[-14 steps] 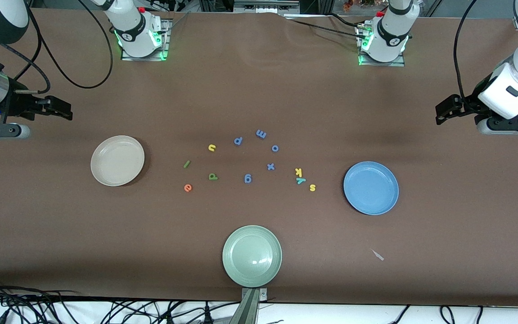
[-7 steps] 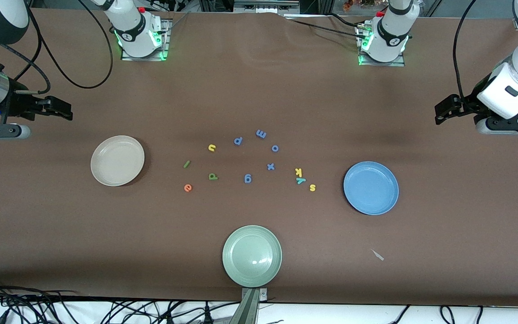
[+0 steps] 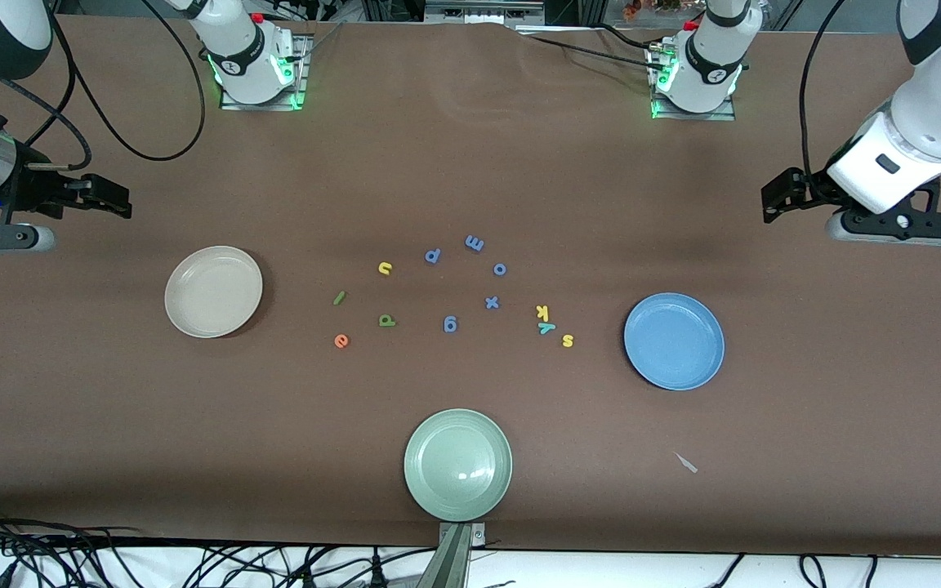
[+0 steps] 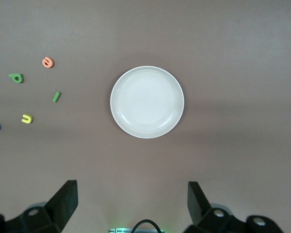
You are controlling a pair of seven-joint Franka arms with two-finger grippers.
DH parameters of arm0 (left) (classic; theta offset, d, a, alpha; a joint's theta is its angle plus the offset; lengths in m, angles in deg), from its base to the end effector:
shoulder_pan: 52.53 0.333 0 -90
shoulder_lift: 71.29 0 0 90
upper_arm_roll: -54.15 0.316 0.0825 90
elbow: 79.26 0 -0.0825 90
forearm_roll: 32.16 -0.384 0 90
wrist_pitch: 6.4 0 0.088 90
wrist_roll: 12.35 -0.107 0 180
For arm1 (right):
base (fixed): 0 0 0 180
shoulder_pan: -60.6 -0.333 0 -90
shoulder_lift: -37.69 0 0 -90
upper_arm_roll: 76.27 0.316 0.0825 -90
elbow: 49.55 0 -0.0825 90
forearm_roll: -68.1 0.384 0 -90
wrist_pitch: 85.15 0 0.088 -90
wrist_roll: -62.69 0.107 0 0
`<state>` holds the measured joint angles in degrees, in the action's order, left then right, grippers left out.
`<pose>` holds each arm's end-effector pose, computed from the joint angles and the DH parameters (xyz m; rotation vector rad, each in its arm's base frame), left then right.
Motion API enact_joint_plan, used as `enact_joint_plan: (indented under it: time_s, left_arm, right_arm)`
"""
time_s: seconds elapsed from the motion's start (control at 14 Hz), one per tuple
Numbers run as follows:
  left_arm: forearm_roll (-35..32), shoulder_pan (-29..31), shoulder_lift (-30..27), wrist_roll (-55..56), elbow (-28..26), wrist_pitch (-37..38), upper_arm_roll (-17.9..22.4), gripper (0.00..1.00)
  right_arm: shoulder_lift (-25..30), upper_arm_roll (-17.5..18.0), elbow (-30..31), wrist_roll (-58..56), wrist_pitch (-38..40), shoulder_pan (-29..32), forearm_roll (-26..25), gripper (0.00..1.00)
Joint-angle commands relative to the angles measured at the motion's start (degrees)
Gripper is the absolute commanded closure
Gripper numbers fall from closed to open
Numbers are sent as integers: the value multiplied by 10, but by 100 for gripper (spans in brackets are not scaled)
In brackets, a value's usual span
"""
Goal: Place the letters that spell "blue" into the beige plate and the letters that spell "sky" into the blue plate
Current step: 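Move the left gripper toward the yellow letter k beside the blue plate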
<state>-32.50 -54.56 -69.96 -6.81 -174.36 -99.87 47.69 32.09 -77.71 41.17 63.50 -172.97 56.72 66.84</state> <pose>0.5570 -0.0819 0.5747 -3.1300 0.0815 0.0794 0.5745 0.0227 0.5604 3.1042 0.0453 -0.2295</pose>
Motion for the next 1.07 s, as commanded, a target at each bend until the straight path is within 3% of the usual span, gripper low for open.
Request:
enact_joint_plan:
  time_s: [0.0, 0.29, 0.57, 0.79, 1.0]
  left_arm:
    - [8, 4, -4, 2, -4, 7, -1, 0]
    - [8, 3, -3, 4, -4, 8, -3, 0]
    - [14, -1, 44, 4, -2, 4, -21, 0]
    - [8, -38, 139, 31, 70, 2, -32, 0]
    - [9, -78, 207, 118, 84, -17, -32, 0]
  right_arm:
    - [3, 1, -4, -7, 0, 2, 9, 0]
    - [3, 1, -4, -7, 0, 2, 10, 0]
    - [3, 1, -4, -7, 0, 2, 10, 0]
    - [3, 1, -4, -7, 0, 2, 10, 0]
    - [3, 1, -4, -6, 0, 2, 10, 0]
